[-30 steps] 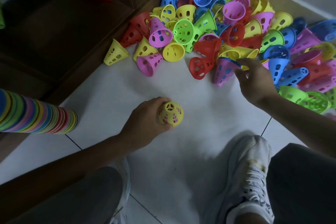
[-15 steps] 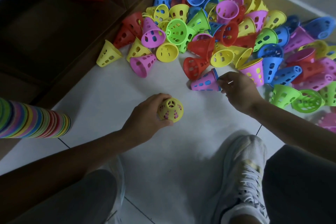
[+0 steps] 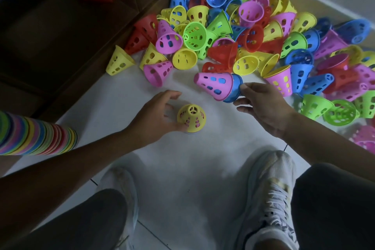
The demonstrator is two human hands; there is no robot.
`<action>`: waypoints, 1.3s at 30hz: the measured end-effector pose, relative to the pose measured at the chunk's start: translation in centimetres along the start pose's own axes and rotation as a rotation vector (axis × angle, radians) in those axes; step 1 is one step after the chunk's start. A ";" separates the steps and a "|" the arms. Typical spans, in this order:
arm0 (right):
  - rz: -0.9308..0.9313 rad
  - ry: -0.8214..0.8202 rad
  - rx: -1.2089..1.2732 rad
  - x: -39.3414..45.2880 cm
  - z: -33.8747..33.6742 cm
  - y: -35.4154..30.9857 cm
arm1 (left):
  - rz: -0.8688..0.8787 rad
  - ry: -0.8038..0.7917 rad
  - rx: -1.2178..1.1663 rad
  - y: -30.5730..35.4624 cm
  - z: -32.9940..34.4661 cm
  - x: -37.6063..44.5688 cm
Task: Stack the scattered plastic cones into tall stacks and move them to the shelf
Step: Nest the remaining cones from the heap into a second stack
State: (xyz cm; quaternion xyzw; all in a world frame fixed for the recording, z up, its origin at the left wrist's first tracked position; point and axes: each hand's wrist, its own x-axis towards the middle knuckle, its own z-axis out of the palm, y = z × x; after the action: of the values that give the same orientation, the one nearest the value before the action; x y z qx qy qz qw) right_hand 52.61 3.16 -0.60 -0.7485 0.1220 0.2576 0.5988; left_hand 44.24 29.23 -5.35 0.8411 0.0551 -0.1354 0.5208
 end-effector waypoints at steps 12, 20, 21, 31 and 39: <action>-0.058 -0.207 0.240 -3.8 3.0 -4.3 | 0.148 0.118 -0.128 6.6 -3.2 0.4; -0.073 -0.256 0.204 -4.7 4.4 -4.0 | 0.084 0.207 -0.282 6.3 -1.8 -0.7; -0.087 -0.224 0.141 -4.6 4.4 -3.8 | 0.073 0.204 -0.272 6.0 -1.7 -0.9; -0.213 -0.108 -0.546 -5.1 4.5 -1.5 | 0.046 0.150 -0.023 4.9 -0.3 -2.0; -0.176 -0.179 -0.748 -4.5 4.1 0.2 | 0.073 0.103 0.069 3.2 1.1 -1.8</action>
State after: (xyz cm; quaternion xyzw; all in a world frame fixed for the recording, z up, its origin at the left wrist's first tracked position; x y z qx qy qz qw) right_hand 47.79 6.52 0.98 -0.8970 -0.0976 0.2964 0.3129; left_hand 43.11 26.87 -2.58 0.8658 0.0467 -0.0748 0.4925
